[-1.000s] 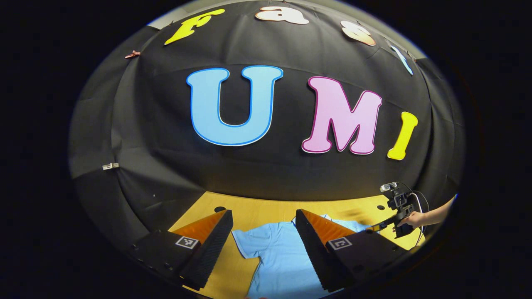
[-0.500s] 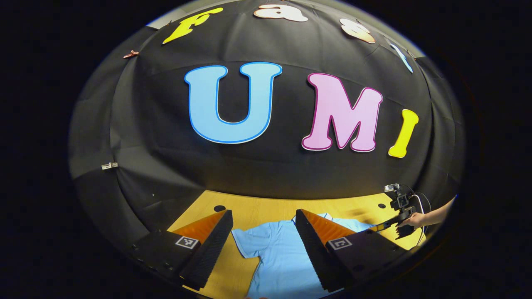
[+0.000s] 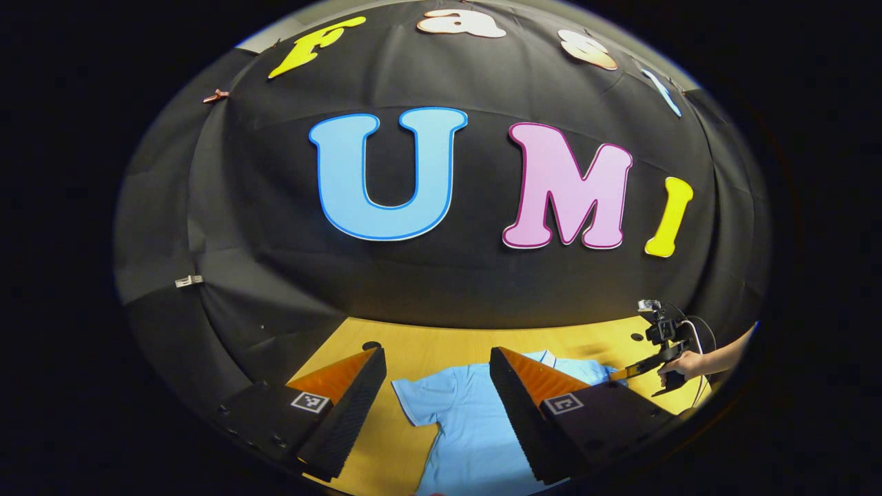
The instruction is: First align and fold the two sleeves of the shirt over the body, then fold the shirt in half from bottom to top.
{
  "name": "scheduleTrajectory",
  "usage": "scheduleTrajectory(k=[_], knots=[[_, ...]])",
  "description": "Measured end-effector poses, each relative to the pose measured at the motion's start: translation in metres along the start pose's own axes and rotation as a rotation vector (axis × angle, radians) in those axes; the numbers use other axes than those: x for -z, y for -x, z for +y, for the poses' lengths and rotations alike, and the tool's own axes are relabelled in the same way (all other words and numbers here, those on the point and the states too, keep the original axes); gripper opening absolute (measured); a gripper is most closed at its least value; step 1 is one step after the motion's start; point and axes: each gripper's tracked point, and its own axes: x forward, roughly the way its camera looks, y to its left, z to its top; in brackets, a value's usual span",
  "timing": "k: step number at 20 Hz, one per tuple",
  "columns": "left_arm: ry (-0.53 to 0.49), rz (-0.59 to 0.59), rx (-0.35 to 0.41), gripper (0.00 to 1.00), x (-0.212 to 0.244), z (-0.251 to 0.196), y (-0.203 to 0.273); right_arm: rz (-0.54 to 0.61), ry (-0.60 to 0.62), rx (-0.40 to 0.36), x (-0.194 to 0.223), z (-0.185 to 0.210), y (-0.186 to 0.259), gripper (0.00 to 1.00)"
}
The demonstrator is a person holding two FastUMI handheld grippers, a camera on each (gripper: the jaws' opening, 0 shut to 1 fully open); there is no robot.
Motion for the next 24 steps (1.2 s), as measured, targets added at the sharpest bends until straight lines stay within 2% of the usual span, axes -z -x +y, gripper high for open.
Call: scheduleTrajectory(k=[4, 5, 6, 9, 11, 12, 13, 14, 15, 19, 24], knots=[[-0.002, 0.000, 0.000, 0.97, 0.002, 0.000, 0.001, -0.017, 0.004, -0.131, -0.010, 0.060, 0.006, 0.10], [0.006, 0.003, 0.007, 0.97, 0.003, -0.001, 0.000, 0.002, 0.004, -0.156, -0.005, 0.072, 0.005, 0.16], [0.018, 0.009, 0.012, 0.97, 0.006, -0.002, -0.001, 0.021, 0.000, -0.174, 0.000, 0.080, 0.003, 0.05], [0.025, 0.024, 0.011, 0.97, 0.011, -0.001, -0.005, 0.044, 0.007, -0.175, 0.009, 0.084, -0.006, 0.17], [0.014, 0.026, 0.011, 0.97, 0.013, 0.000, -0.008, 0.046, 0.004, -0.199, 0.011, 0.093, -0.005, 0.56], [0.010, 0.026, 0.013, 0.97, 0.016, 0.000, -0.008, 0.032, 0.014, -0.194, 0.011, 0.092, 0.000, 0.87], [0.009, 0.030, 0.016, 0.97, 0.016, 0.001, -0.010, 0.016, 0.028, -0.193, 0.006, 0.091, 0.002, 0.95], [0.011, 0.036, 0.018, 0.97, 0.020, 0.001, -0.013, 0.002, 0.038, -0.190, 0.003, 0.091, 0.008, 0.91], [0.015, 0.042, 0.021, 0.97, 0.022, 0.001, -0.017, -0.009, 0.044, -0.188, -0.001, 0.089, 0.015, 0.98], [0.001, 0.065, 0.039, 0.97, 0.032, 0.007, -0.045, -0.066, 0.039, -0.193, -0.013, 0.089, 0.042, 0.98], [-0.017, 0.165, 0.052, 0.97, 0.063, 0.023, -0.111, -0.127, 0.054, -0.186, -0.019, 0.079, 0.088, 0.98]])
